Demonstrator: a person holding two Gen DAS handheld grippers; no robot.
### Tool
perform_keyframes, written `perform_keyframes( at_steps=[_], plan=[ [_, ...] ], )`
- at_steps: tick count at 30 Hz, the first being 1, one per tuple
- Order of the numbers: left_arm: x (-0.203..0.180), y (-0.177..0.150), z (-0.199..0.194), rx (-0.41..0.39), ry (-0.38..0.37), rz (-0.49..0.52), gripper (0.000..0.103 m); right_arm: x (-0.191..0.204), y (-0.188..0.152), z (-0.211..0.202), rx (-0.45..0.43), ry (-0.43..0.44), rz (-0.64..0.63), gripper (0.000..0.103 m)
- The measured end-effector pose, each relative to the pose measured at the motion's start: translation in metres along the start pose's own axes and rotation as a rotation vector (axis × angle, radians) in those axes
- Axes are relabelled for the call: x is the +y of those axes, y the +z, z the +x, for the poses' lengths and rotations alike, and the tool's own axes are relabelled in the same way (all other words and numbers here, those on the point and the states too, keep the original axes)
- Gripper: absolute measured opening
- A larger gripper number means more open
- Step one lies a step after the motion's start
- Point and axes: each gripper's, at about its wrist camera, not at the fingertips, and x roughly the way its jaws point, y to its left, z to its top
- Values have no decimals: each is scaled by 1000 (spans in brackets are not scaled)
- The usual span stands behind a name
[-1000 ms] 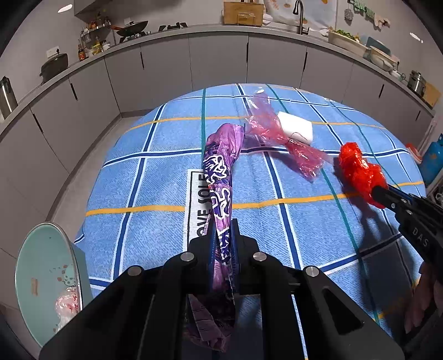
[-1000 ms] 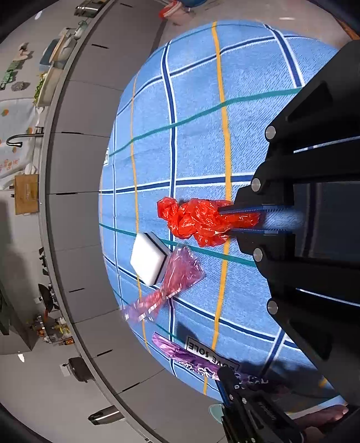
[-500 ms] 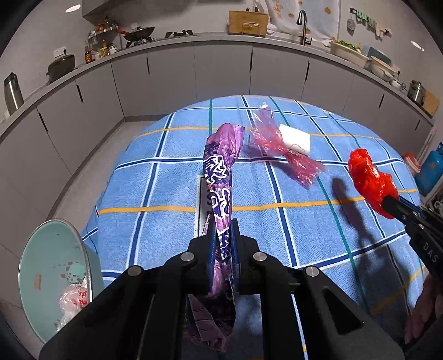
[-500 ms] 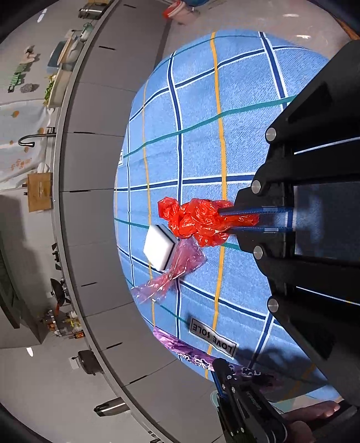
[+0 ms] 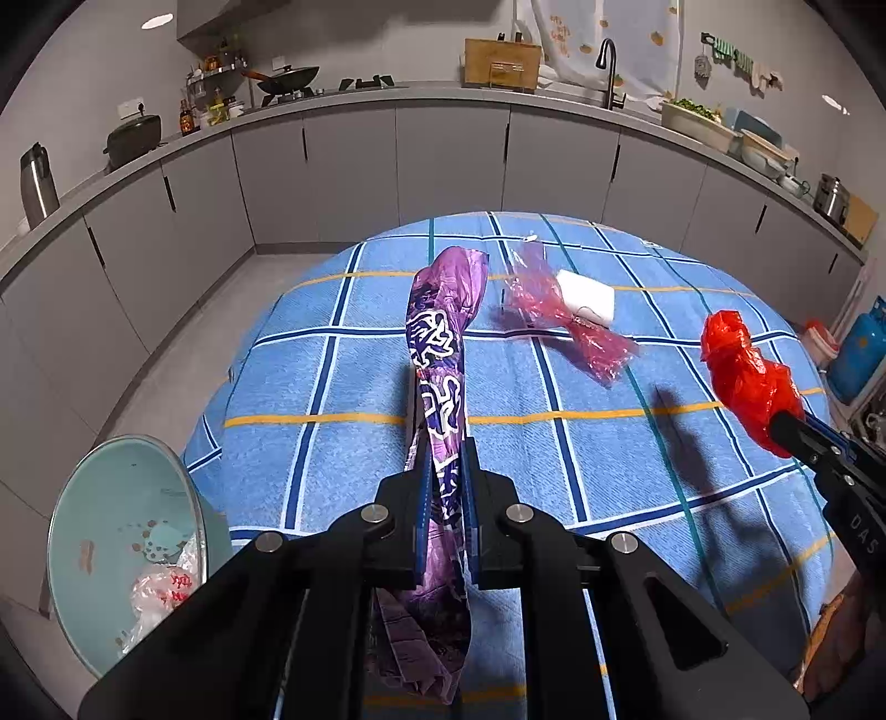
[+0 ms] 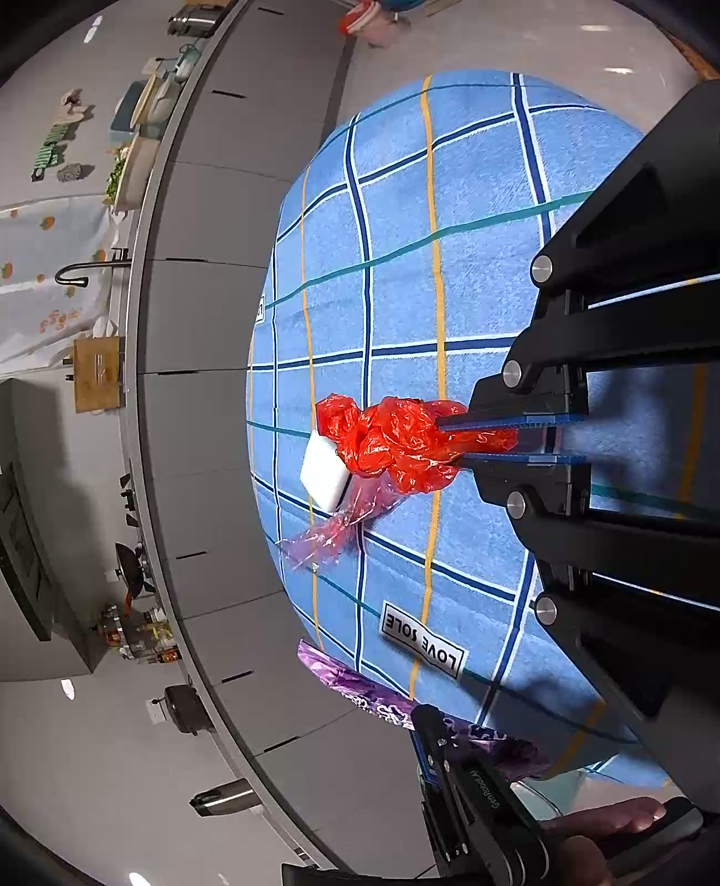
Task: Collect trash
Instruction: 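Carry the purple wrapper and red bag over the teal bucket with both tools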
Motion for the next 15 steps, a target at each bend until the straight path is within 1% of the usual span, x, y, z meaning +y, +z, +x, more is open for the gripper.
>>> perform_keyframes(
  at_steps=[15],
  plan=[
    [0, -3, -22, -43, -23, -3, 11, 12, -1, -17, -38, 10, -21, 8]
  ],
)
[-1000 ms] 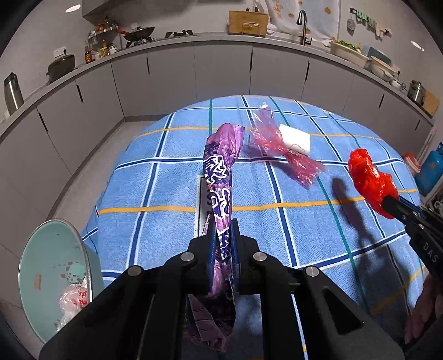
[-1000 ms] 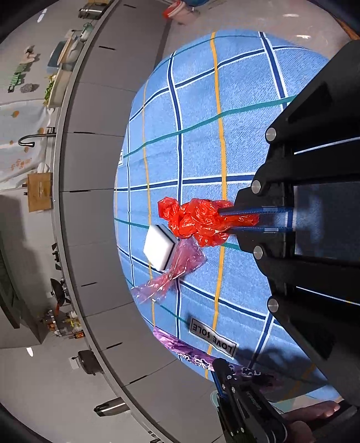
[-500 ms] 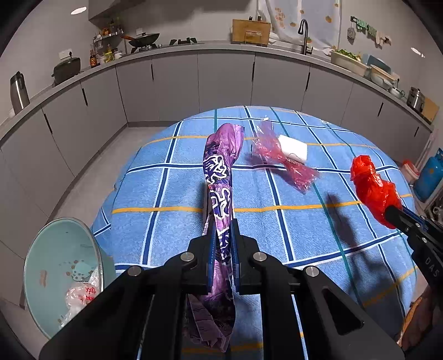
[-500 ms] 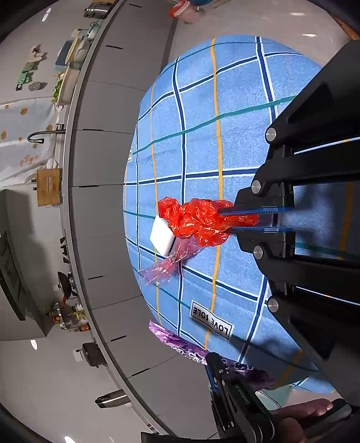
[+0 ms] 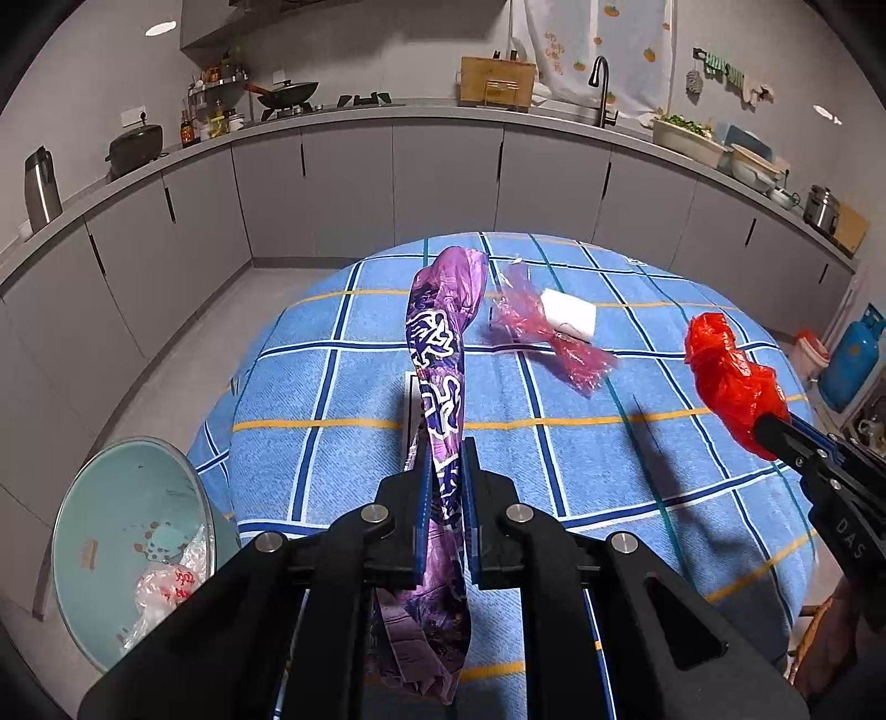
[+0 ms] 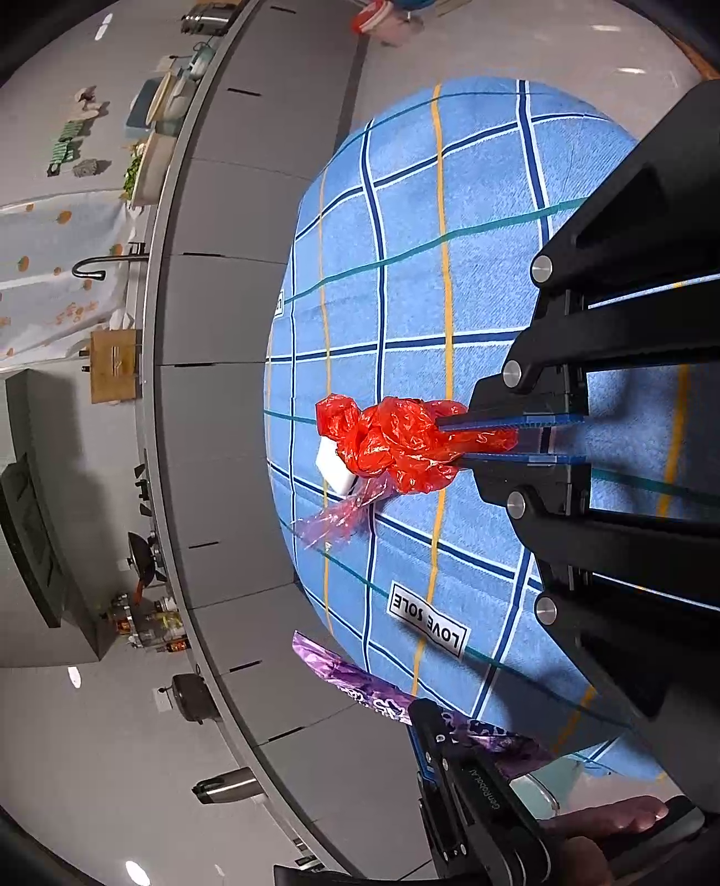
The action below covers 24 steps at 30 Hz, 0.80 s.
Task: Collect trash
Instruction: 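Carry the purple wrapper and red bag over the teal bucket with both tools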
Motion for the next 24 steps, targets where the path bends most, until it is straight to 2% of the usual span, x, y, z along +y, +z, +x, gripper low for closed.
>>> perform_keyframes(
  at_steps=[24],
  plan=[
    [29, -3, -24, -28, 42, -34, 11, 48, 5, 2, -14, 102, -76, 8]
  ],
)
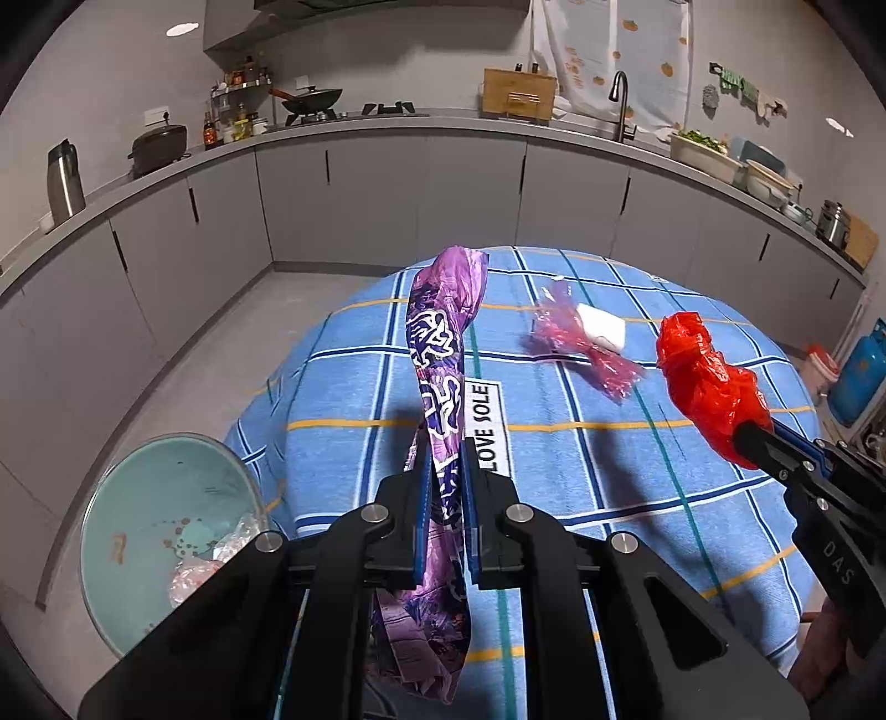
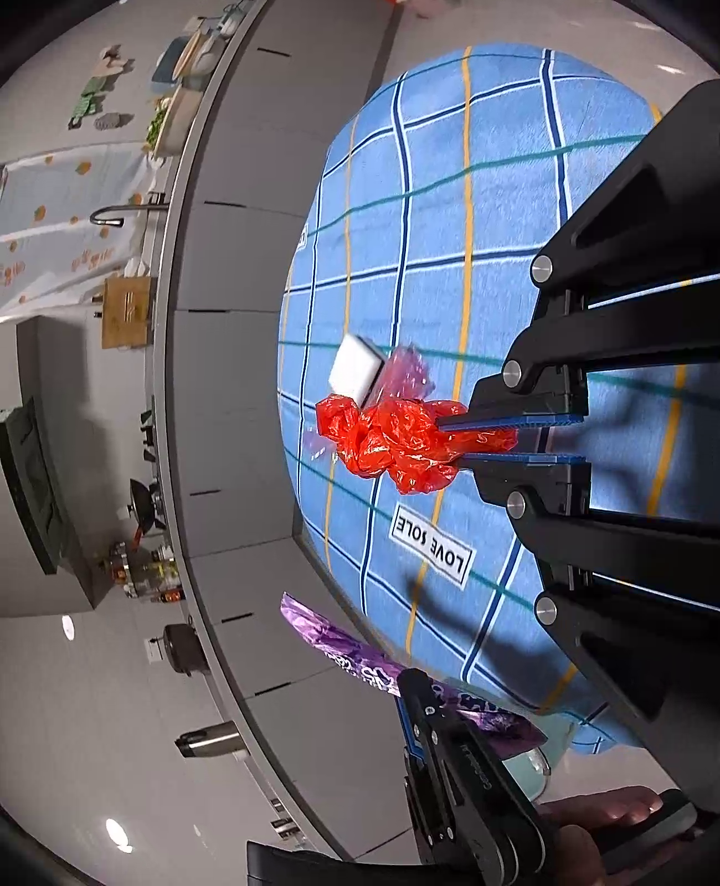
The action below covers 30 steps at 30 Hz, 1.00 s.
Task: Collect trash
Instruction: 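Carry the purple wrapper and red bag over the teal bucket with both tools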
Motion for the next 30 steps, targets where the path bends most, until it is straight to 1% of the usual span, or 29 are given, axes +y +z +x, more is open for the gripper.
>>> perform_keyframes(
  at_steps=[9, 18, 24, 30],
  plan=[
    [12, 1, -8, -15, 26, -26, 11, 22, 5, 3, -7, 50, -37, 8],
    [34, -4, -17, -21, 54, -58, 11, 49, 9, 9, -11, 102, -80, 8],
    [55, -12, -25, -24, 84, -85, 11, 69, 13, 12, -14, 141, -113, 8],
    [85, -20, -33, -24, 125, -127, 11, 92, 16, 20, -10, 181, -146, 8]
  ],
)
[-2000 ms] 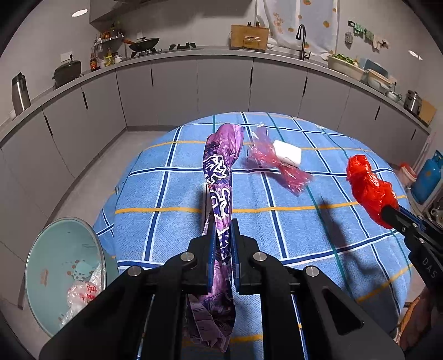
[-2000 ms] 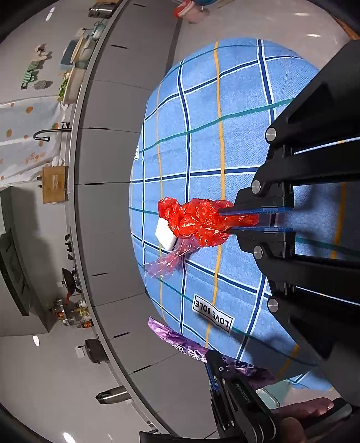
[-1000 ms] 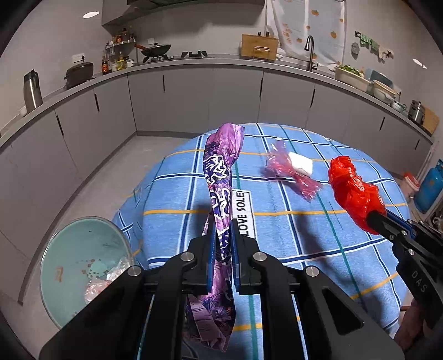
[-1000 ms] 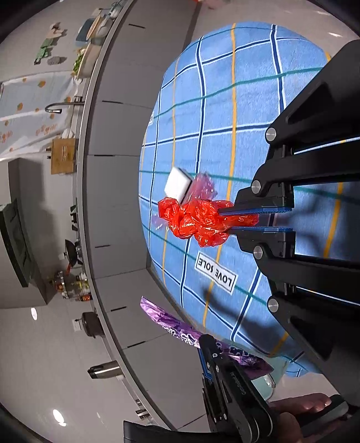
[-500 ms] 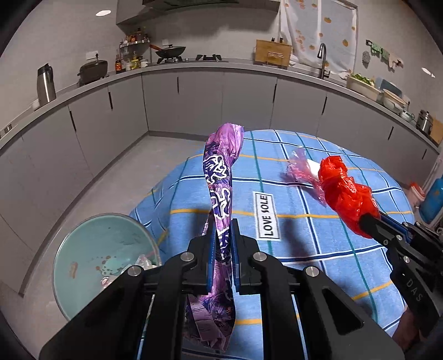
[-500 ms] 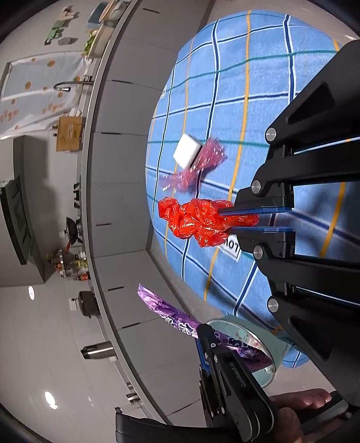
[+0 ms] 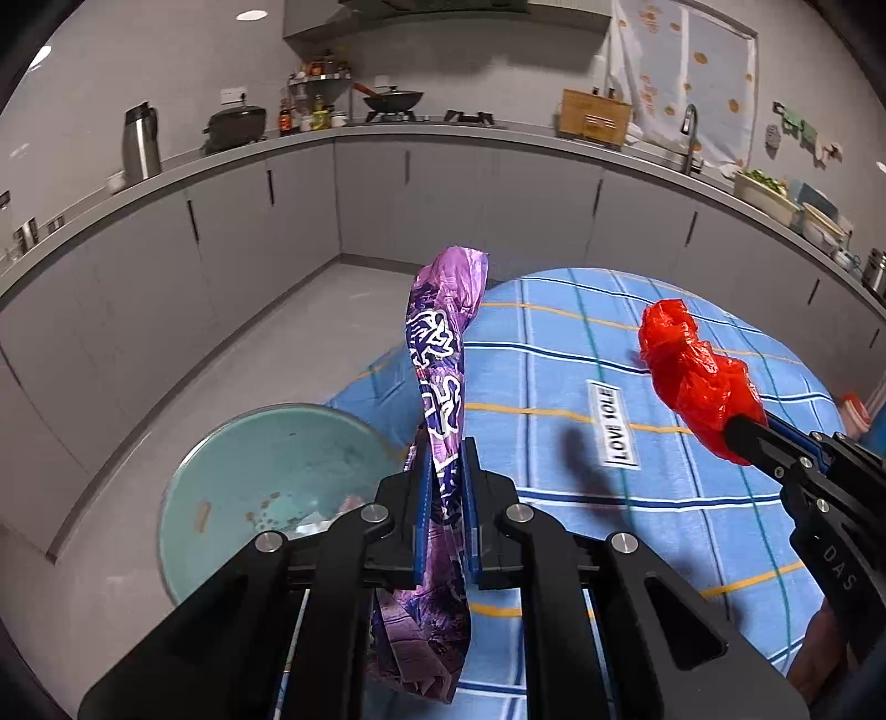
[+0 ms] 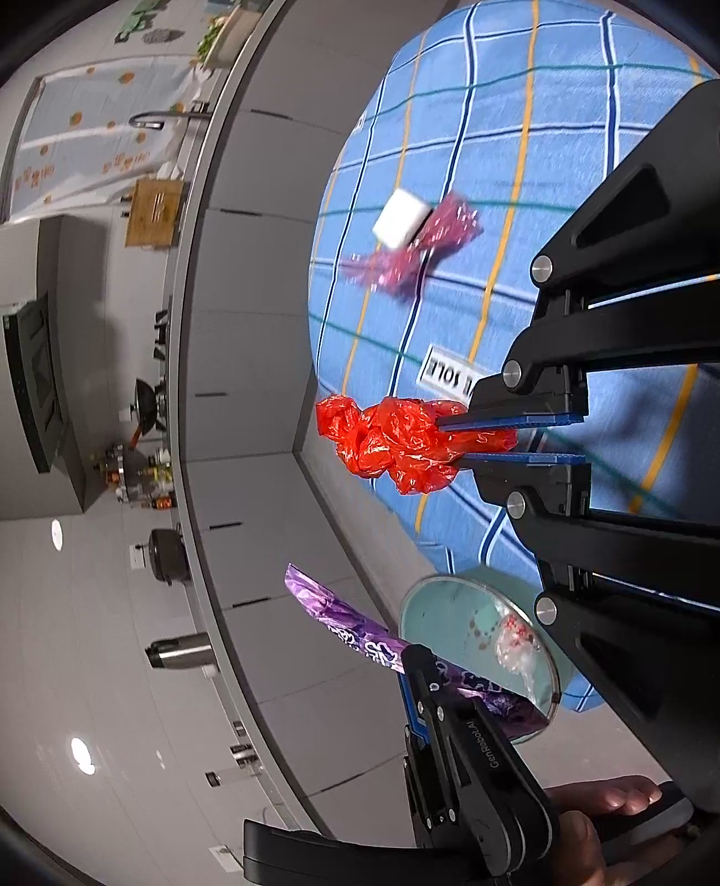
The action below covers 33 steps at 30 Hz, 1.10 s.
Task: Collect trash
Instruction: 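Carry the purple wrapper and red bag over the teal bucket with both tools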
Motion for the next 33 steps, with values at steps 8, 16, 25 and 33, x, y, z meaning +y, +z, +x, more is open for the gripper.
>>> perform_keyframes(
  at_steps=[8, 16, 25, 33],
  plan=[
    [27, -3, -5, -4, 39, -33, 11, 25, 7, 10, 0, 46, -35, 8],
    [52, -8, -8, 0, 74, -58, 11, 42, 12, 19, 5, 79, -62, 8],
    [83, -12, -9, 4, 116, -97, 11, 68, 17, 30, 6, 126, -98, 8],
    [104, -16, -4, 24, 147, -119, 11, 92, 23, 46, 13, 178, -121, 8]
  ],
)
